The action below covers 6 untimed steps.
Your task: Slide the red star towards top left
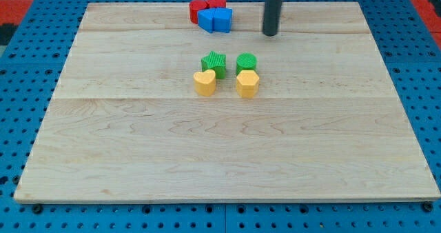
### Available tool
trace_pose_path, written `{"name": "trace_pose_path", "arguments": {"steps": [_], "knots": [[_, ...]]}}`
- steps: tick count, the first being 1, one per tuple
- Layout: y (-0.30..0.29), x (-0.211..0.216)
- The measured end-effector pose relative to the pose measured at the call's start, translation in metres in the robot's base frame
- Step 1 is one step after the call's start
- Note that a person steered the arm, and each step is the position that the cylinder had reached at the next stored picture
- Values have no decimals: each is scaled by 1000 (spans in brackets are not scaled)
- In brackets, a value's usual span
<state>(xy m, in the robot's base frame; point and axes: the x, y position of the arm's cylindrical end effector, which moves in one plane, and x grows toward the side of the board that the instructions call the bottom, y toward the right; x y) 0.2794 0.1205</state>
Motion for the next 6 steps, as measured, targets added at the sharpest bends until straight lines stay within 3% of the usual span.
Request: {"name": "trace_pose_path", "arguments": {"steps": [1,2,3,4,6], "knots": [[56,-19],[54,-69],[47,-88],[47,-88],[-9,-87]]}}
